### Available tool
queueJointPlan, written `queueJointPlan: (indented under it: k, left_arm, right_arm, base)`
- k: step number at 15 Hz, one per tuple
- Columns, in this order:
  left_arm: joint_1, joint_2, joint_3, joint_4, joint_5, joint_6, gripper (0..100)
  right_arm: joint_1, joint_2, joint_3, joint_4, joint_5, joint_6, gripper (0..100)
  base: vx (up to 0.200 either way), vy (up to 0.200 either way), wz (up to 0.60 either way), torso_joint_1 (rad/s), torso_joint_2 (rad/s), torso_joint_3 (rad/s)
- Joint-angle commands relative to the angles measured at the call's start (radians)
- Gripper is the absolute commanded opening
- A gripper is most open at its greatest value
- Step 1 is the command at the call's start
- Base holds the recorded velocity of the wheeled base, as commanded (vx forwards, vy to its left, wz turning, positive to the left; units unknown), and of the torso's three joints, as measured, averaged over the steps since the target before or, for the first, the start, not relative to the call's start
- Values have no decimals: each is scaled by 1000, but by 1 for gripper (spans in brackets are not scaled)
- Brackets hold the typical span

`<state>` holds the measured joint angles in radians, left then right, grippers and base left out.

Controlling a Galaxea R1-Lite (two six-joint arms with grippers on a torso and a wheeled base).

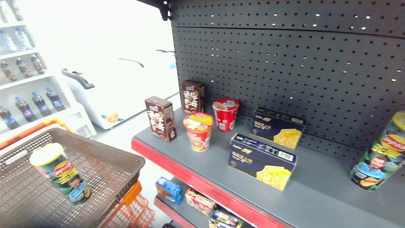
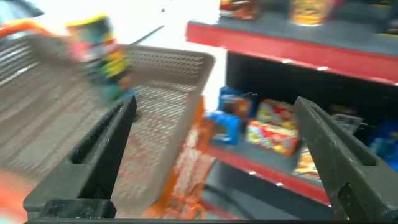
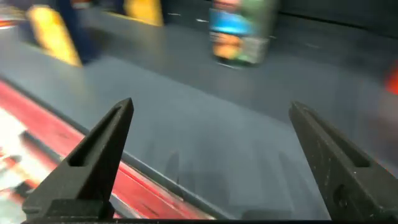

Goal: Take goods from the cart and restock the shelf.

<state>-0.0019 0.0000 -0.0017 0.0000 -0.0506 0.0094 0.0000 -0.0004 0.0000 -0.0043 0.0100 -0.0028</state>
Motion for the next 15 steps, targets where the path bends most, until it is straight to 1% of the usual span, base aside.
queueJointPlan:
  k: [1, 3, 9, 10, 11, 12, 13, 14, 15]
  left_arm:
    - [-1, 0, 2, 0, 0, 0, 100]
    - [0, 0, 0, 0, 0, 0, 100]
    - [0, 0, 2, 0, -2, 4, 100]
    - [0, 0, -1, -9, -3, 18, 100]
    - [0, 2, -43, -5, -6, 75, 100]
    - [-4, 20, -110, 28, -5, 104, 100]
    - [-10, 72, -189, 80, -3, 107, 100]
    - [-10, 98, -242, 112, -3, 109, 100]
    - [2, 152, -320, 184, 6, 110, 100]
  right_arm:
    - [0, 0, 0, 1, 1, 0, 100]
    - [0, 0, 0, 1, -1, 1, 100]
    - [0, 0, 0, 1, -1, 1, 100]
    - [0, 0, 0, 1, -1, 1, 100]
    - [0, 0, 0, 1, -1, 1, 100]
    - [0, 0, 0, 1, -1, 1, 100]
    - [0, 0, 0, 1, -1, 1, 100]
    - [0, 0, 0, 1, -1, 1, 100]
    - [0, 0, 0, 1, -1, 1, 100]
  base:
    - [0, 0, 600, 2, 2, 7]
    - [0, 0, 600, 5, 5, 0]
    - [0, 0, 0, 0, 0, 0]
    - [0, 0, 0, 0, 0, 0]
    - [0, 0, 0, 0, 0, 0]
    - [0, 0, 0, 0, 0, 0]
    - [0, 0, 0, 0, 0, 0]
    - [0, 0, 0, 0, 0, 0]
    - [0, 0, 0, 0, 0, 0]
